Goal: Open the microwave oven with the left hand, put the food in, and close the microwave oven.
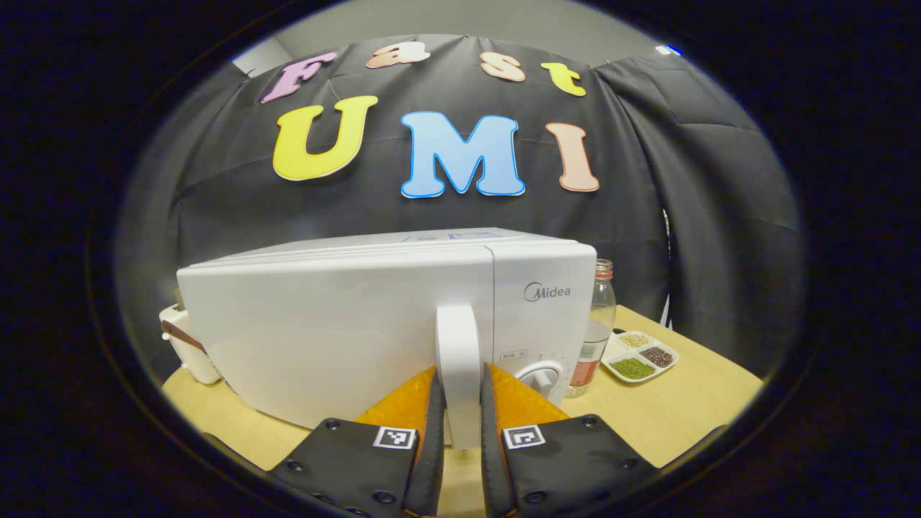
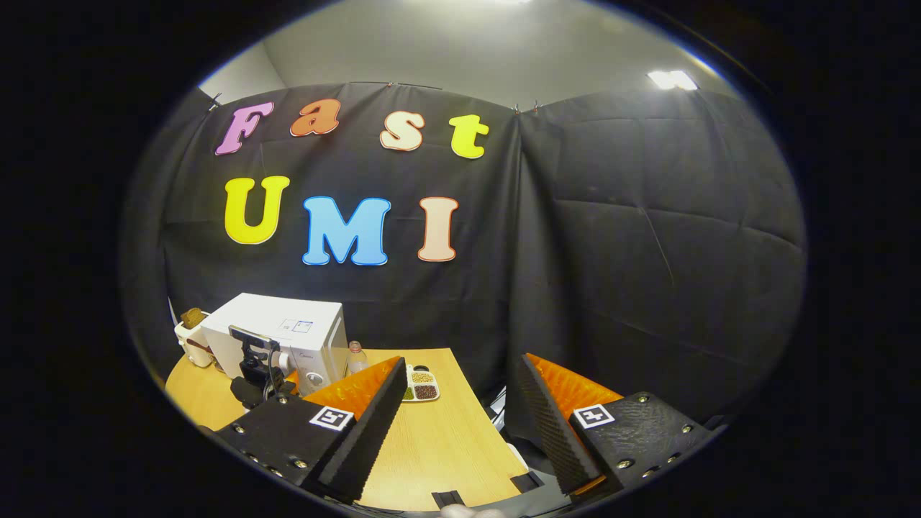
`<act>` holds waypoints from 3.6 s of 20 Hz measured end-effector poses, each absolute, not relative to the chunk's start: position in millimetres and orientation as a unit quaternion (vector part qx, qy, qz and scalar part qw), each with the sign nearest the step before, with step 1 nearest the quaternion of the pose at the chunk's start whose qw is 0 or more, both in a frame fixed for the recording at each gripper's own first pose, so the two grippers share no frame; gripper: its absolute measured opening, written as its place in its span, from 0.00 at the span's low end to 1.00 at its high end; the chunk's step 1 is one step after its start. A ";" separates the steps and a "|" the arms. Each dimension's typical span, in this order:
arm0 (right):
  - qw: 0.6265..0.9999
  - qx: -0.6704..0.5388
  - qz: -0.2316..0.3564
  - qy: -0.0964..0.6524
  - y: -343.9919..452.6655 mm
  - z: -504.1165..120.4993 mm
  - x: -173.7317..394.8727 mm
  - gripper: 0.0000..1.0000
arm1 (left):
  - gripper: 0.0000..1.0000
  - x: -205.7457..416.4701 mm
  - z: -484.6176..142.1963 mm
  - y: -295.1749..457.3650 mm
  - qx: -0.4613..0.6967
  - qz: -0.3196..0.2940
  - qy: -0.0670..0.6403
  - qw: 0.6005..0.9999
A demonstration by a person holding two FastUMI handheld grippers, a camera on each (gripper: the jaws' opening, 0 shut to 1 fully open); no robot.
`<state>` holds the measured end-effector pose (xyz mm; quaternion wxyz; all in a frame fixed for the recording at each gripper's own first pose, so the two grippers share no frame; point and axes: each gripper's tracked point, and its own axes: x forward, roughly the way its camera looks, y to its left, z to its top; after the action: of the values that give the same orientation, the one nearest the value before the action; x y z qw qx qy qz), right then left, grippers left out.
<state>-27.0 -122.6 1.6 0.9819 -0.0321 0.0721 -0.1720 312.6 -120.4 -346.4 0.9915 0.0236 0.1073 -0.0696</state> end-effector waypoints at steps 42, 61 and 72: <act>0.994 0.005 0.033 0.105 6.3 -33.0 -28.2 0.95 | 0.96 82.9 -323.1 56.4 0.052 0.012 0.131 0.990; 0.982 -0.008 0.151 0.112 127.5 -51.7 -15.9 0.95 | 0.95 -11.6 -320.4 259.1 0.048 0.161 0.142 0.976; 0.966 -0.096 0.165 0.176 91.7 -156.7 -11.1 0.95 | 0.98 -63.5 -262.2 232.4 0.053 0.163 0.121 0.978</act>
<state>-11.1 91.7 -156.7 0.9659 -0.0956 0.1755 0.1647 -63.5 232.4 -262.2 0.9778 0.0528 0.1205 0.1634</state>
